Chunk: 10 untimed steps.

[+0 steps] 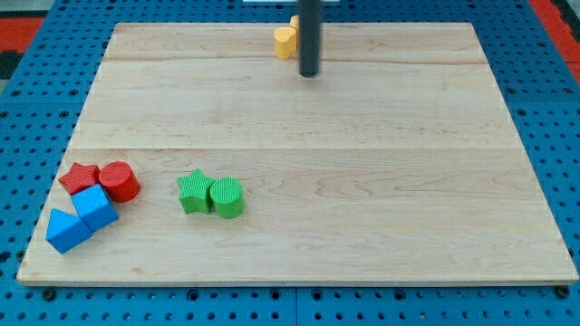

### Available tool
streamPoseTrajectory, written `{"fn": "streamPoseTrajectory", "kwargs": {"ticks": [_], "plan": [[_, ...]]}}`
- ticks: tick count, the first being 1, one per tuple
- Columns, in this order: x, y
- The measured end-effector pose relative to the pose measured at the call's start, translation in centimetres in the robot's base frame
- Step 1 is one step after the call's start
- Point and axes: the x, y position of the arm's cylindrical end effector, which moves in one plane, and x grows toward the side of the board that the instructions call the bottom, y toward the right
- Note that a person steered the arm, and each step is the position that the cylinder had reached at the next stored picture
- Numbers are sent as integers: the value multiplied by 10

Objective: Push green circle below yellow hexagon

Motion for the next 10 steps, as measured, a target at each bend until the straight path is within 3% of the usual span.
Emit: {"fn": "streamPoseTrajectory", "kwargs": {"ticks": [1,2,3,4,8,10], "plan": [[115,12],[203,-33],[240,-110],[234,-150],[100,-100],[105,-48]]}}
